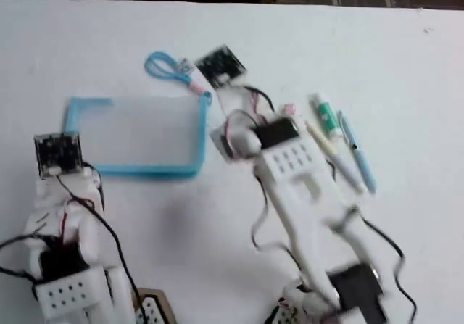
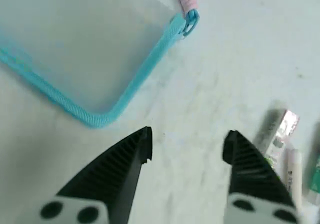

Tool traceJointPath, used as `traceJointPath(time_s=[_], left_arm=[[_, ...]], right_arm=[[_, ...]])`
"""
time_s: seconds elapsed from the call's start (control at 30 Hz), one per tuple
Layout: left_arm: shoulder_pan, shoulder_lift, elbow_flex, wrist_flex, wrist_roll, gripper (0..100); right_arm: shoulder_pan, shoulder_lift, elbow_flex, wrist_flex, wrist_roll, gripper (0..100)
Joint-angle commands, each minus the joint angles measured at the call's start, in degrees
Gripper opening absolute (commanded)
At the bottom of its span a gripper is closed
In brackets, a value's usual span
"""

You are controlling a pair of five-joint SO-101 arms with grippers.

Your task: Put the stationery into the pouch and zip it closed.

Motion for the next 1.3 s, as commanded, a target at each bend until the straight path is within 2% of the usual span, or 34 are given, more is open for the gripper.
traceJointPath(time_s=[0.0, 0.17, 0.37, 0.53, 0.7, 0.8, 0.9, 1.0, 1.07, 1.27], left_arm=[[-0.22, 10.77, -9.14, 2.81, 1.23, 7], [-0.22, 23.52, -18.2, 7.38, 1.23, 7], [-0.31, 34.24, -23.21, 10.9, 0.97, 7], [-0.57, 37.23, -23.38, 10.73, 0.88, 7], [-0.57, 37.23, -23.38, 10.46, 0.88, 7], [-0.57, 37.23, -23.38, 10.46, 0.88, 7], [-0.57, 37.23, -23.38, 10.46, 0.88, 7], [-0.57, 37.23, -23.38, 10.64, 0.88, 7], [-0.57, 37.23, -23.38, 10.73, 0.88, 7], [-0.57, 37.23, -23.38, 11.96, 0.88, 7]], right_arm=[[-1.1, 11.03, -13.98, -0.84, 0.0, 31.0], [-2.42, 27.82, -32.53, -0.84, 0.0, 31.0], [-2.68, 51.21, -61.71, -0.84, 0.0, 31.0], [-2.77, 71.43, -84.75, -0.57, 0.0, 31.0], [-2.51, 86.29, -99.78, -0.4, 0.44, 29.1], [-2.24, 90.15, -103.21, -0.04, 0.26, 18.5], [-2.24, 90.42, -103.91, 1.19, 0.44, 0.7], [-2.24, 89.63, -104.09, 2.68, 0.18, 5.5], [-2.24, 88.13, -104.26, 5.23, 0.09, 1.3], [-1.8, 80.22, -104.35, 19.21, -0.18, 1.7]])
